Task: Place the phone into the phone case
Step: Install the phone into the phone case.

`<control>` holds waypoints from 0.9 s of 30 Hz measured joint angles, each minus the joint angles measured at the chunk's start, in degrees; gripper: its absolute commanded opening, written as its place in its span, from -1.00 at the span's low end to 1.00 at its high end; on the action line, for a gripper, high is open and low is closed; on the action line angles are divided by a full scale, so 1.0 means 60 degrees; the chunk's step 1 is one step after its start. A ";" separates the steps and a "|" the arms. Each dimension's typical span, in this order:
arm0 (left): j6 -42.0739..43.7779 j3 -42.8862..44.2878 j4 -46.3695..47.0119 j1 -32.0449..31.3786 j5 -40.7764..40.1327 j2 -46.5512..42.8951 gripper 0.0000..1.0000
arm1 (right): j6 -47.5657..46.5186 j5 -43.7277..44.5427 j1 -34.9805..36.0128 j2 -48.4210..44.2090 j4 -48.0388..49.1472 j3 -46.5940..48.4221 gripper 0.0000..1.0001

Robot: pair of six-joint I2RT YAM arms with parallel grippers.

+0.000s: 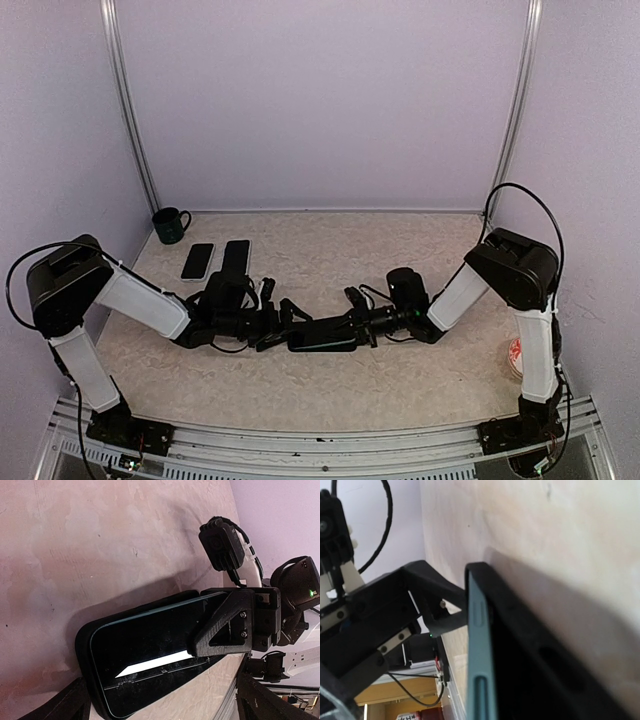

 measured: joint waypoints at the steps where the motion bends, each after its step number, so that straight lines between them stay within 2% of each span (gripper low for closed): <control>1: 0.0000 0.0000 -0.0004 0.0000 0.0000 0.0000 0.98 | 0.0000 -0.0025 0.0000 0.0029 0.0000 0.0029 -1.00; 27: 0.0113 0.0142 -0.0102 0.0149 -0.0284 0.0095 0.98 | 0.0186 -0.0240 0.0018 0.0623 0.0426 0.0681 -1.00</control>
